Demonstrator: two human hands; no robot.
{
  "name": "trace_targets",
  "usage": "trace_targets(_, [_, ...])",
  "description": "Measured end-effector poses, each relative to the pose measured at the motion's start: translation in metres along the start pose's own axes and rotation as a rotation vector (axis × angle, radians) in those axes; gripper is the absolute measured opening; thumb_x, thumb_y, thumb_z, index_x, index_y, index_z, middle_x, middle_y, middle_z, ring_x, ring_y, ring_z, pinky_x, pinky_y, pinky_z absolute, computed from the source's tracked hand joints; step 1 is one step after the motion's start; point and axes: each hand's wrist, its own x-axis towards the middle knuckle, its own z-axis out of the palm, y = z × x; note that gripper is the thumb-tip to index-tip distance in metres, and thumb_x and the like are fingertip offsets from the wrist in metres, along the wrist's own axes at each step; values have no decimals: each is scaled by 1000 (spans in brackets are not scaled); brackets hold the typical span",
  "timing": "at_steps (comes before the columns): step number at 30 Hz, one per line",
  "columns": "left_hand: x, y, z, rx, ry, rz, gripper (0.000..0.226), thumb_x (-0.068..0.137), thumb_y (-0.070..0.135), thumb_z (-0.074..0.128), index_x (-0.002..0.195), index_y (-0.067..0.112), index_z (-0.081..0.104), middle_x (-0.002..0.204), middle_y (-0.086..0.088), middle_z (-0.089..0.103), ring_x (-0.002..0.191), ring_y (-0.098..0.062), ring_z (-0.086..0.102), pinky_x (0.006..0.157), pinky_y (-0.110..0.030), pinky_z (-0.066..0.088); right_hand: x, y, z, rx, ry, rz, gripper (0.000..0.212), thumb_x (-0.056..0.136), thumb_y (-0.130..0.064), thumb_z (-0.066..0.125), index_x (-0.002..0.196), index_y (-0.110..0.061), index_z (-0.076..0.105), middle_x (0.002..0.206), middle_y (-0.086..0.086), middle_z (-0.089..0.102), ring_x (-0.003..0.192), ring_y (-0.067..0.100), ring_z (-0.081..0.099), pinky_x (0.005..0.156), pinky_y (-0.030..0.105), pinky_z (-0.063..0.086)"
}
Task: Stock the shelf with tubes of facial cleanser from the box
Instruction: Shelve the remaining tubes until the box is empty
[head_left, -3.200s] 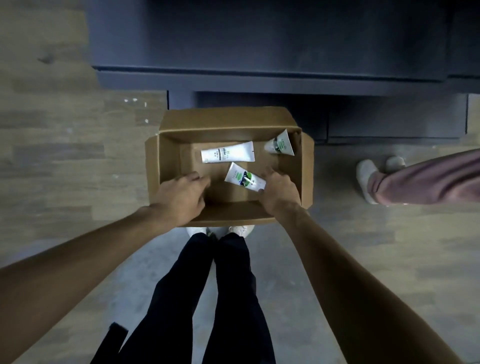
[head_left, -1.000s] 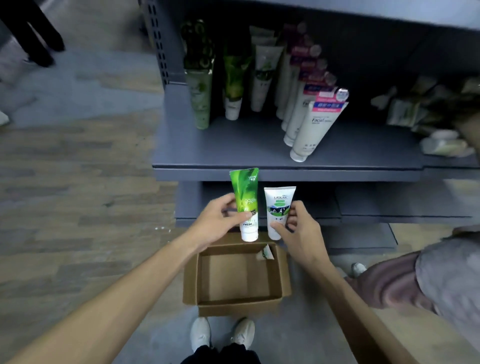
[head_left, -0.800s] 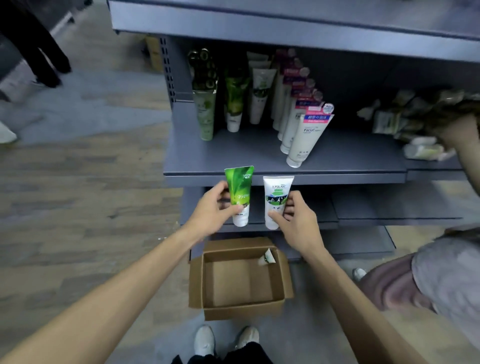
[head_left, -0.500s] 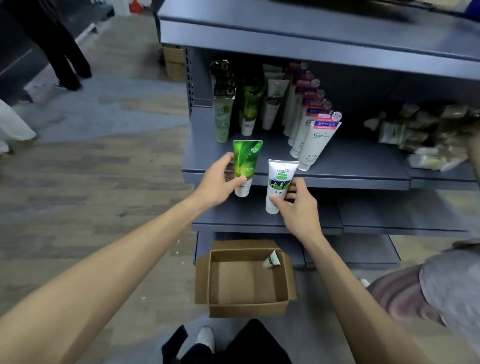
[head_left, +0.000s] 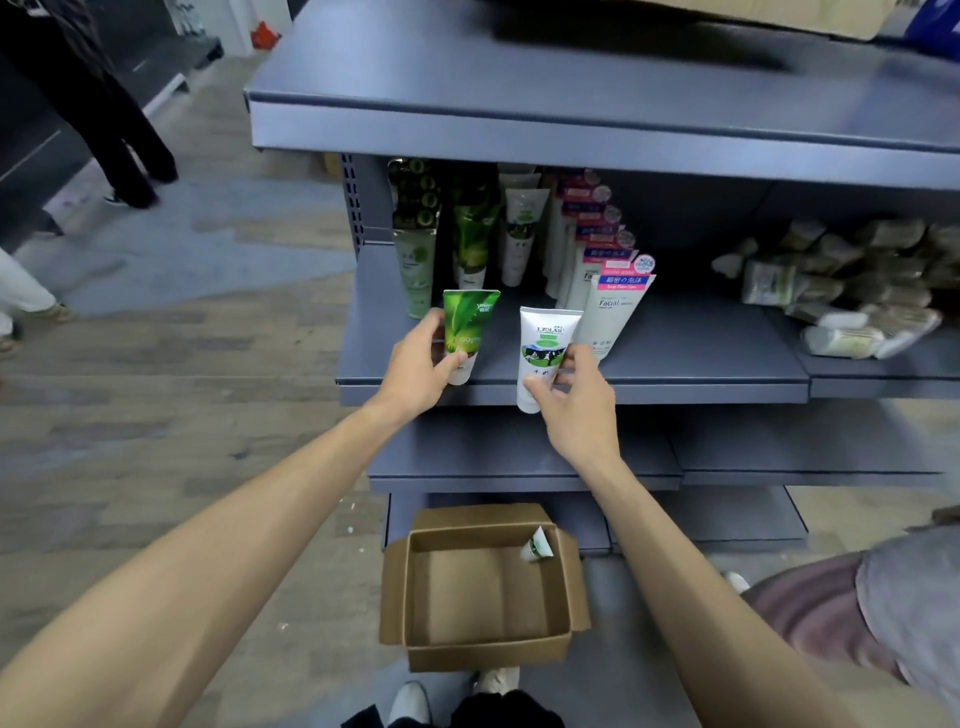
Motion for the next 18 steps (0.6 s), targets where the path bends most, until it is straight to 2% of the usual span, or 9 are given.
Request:
trace_targets(4, [14,0,5,-35,10,-44,43,90,6,64,129,12,49,111,6,64,97,-2,62,95,-19,47,19,12,18,-15,54,-16,27,89,-23,66,110,-26,47,107,-10,64,98,11,64,86,39,56])
trace_targets(6, [21,-1,7,-45,-3,-63,45,91,6,63,133,11,47,112,9,61,96,4,59,92,-8,43,26,15,27,-23,92,-19,26,90,-25,64,108,-26,45,110,-7,63,99,16,64,84,44,56])
trace_targets(9, [32,-3,11,-51,-8,-84,47,92,3,61,136,8,44,114,9,56,97,6,55,85,1,38,40,16,34,-23,111,-42,26,92,-23,63,111,-24,46,112,-5,61,101,17,63,84,44,56])
trace_targets(12, [42,-5,14,-58,-22,-98,48,92,4,61,136,11,44,113,10,59,98,7,57,89,-6,43,56,16,38,-40,97,-66,27,92,-21,62,114,-21,46,114,-2,60,104,20,62,86,45,55])
trace_targets(18, [53,-5,16,-44,-36,-128,46,93,4,59,134,14,43,114,6,60,101,-2,60,87,-7,44,70,19,39,-23,88,-89,34,92,-18,63,122,-17,47,117,0,61,105,19,61,89,43,55])
